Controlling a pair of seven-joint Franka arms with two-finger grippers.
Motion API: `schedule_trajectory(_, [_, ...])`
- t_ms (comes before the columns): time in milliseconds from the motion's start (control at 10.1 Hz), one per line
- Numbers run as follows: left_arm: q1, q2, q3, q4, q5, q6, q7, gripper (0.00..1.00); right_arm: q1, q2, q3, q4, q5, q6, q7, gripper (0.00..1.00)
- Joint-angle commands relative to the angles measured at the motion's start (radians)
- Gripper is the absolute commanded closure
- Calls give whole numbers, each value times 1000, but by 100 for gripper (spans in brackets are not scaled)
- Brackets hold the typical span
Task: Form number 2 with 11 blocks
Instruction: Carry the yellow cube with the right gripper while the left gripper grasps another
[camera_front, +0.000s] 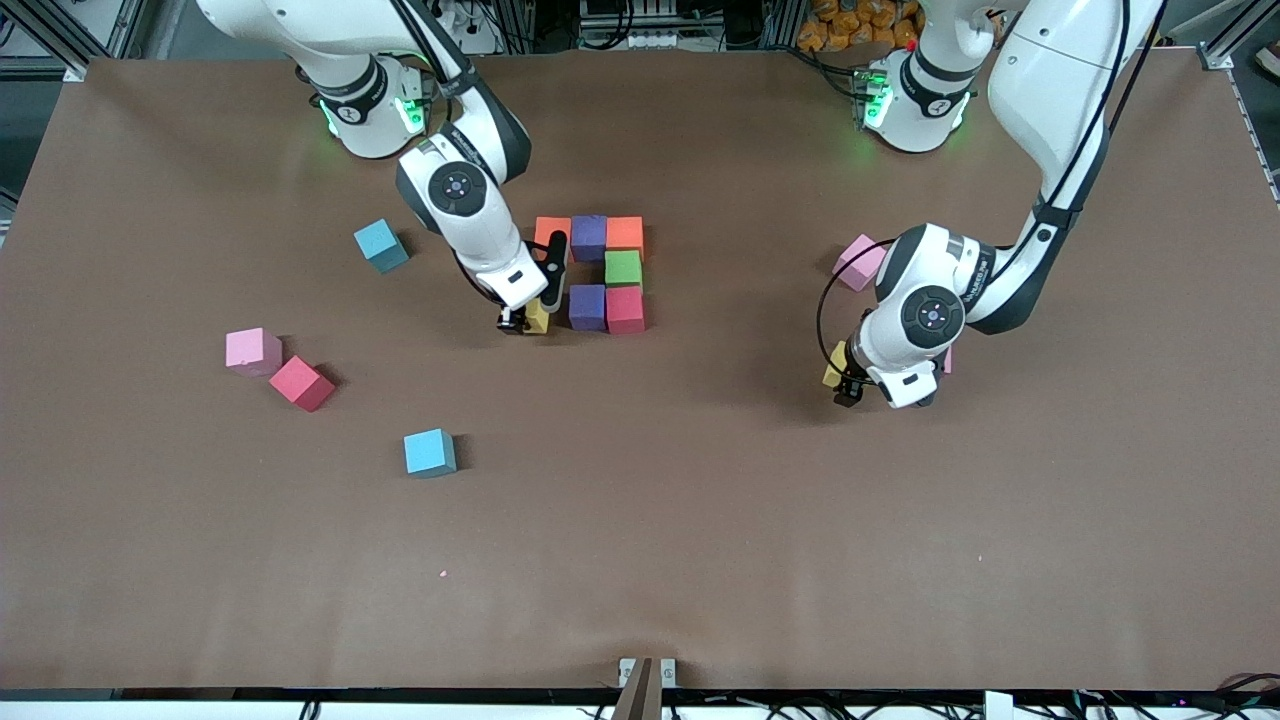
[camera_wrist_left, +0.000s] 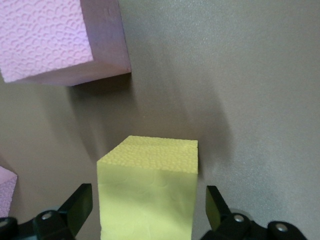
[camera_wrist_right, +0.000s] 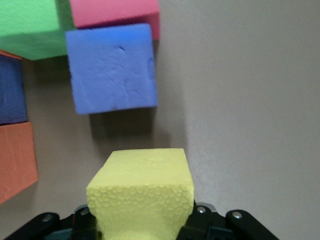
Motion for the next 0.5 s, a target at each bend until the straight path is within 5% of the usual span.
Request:
schedule_trajectory(0, [5,1,-3,-7,-7,17,2,0,41,14,-6,17,4,-5,19,76])
schedule_trajectory(198, [5,2,-3,-2,-7,18,2,0,53,28,-6,26,4,-1,26,76])
schedule_trajectory(298, [9,6,-3,1,-7,17,2,48,53,32,-6,26,4,1,26,76])
schedule_trajectory(397, [12,6,-3,4,-7,17,0,73,53,46,-6,29,2,5,26,77])
